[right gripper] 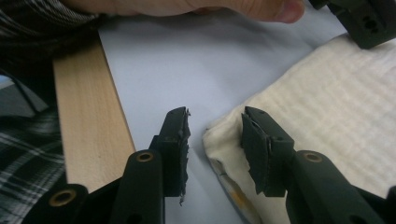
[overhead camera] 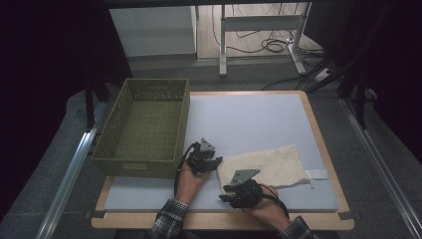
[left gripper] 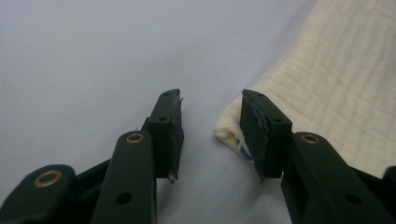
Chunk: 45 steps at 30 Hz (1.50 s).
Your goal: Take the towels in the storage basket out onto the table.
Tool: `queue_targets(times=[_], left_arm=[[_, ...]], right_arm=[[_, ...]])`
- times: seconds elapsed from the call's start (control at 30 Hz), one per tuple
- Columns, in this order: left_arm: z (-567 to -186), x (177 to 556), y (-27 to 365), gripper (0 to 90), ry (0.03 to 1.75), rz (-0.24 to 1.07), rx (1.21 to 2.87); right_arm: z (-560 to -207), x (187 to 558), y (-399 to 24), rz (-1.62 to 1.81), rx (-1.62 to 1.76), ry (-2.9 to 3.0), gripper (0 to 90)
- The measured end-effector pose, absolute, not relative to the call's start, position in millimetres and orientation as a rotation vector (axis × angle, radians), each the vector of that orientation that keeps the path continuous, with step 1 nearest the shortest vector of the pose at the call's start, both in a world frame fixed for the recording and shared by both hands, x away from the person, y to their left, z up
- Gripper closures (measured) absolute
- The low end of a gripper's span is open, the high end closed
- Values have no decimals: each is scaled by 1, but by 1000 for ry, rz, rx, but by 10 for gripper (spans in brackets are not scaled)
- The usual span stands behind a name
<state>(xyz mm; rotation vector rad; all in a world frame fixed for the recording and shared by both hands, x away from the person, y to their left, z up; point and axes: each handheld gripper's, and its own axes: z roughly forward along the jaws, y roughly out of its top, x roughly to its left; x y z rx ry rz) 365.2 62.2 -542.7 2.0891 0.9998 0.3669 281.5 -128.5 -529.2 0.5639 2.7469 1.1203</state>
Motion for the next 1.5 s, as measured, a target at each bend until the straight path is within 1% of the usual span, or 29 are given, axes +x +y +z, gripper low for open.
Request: queue_targets(times=[0.03, 0.13, 0.17, 0.23, 0.3, 0.37, 0.47, 0.7, 0.87, 1.07, 1.3, 1.5], left_arm=[[-543, 365, 62, 586, 1001, 367, 2089], [-543, 365, 62, 596, 1002, 368, 2088], [-543, 365, 62, 612, 995, 368, 2090], [-542, 364, 62, 669, 969, 365, 2101], [-542, 363, 60, 758, 948, 355, 2107], [-542, 362, 59, 827, 950, 340, 2102], [-541, 361, 58, 858, 963, 349, 2084], [-525, 360, 57, 862, 938, 371, 2015], [-511, 362, 46, 862, 901, 394, 2021], [-504, 367, 36, 861, 874, 398, 2023], [-495, 376, 11, 860, 810, 407, 2009], [-492, 385, -12, 859, 776, 375, 2006]], right_arm=[[-529, 276, -125, 1050, 512, 2703, 712], [-528, 278, -124, 1032, 536, 2700, 820], [-528, 279, -125, 1036, 547, 2703, 840], [-528, 283, -128, 1066, 583, 2721, 853], [-527, 287, -130, 1088, 605, 2744, 857], [-526, 288, -130, 1089, 608, 2757, 858], [-523, 286, -131, 1092, 591, 2744, 858], [-505, 285, -143, 1172, 596, 2685, 856], [-495, 287, -157, 1232, 635, 2648, 854], [-486, 288, -175, 1246, 669, 2603, 855], [-481, 290, -205, 1251, 740, 2544, 855], [-482, 291, -229, 1268, 813, 2501, 854]])
